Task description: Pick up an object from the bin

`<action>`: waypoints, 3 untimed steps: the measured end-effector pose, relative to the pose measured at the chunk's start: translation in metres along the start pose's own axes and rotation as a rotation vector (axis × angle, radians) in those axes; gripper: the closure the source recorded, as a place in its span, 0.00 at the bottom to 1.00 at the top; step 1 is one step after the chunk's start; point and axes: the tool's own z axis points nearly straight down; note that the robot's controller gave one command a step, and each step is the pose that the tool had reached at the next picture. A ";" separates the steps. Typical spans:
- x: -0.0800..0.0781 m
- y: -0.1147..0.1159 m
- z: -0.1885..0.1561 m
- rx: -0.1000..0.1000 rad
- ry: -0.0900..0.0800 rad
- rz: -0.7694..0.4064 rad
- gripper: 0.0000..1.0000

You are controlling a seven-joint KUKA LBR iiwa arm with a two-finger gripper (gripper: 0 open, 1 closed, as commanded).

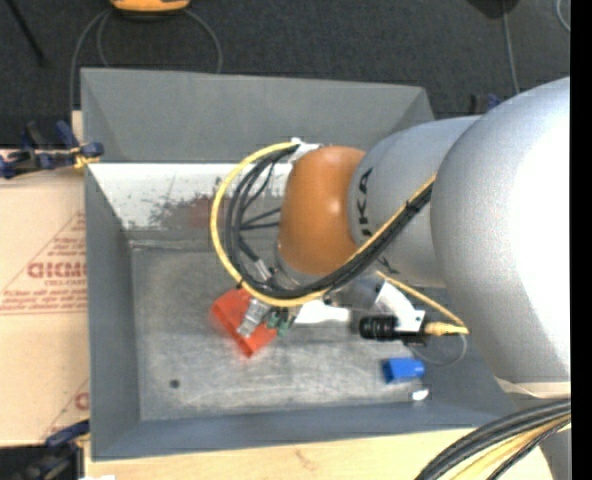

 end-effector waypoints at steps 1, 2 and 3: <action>0.015 0.022 0.030 -0.017 -0.014 0.117 1.00; 0.014 0.030 -0.013 -0.007 -0.004 0.120 1.00; -0.009 0.044 -0.101 -0.003 -0.008 -0.198 1.00</action>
Offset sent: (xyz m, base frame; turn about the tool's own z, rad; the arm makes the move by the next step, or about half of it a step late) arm -0.0102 0.0396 -0.0608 0.1558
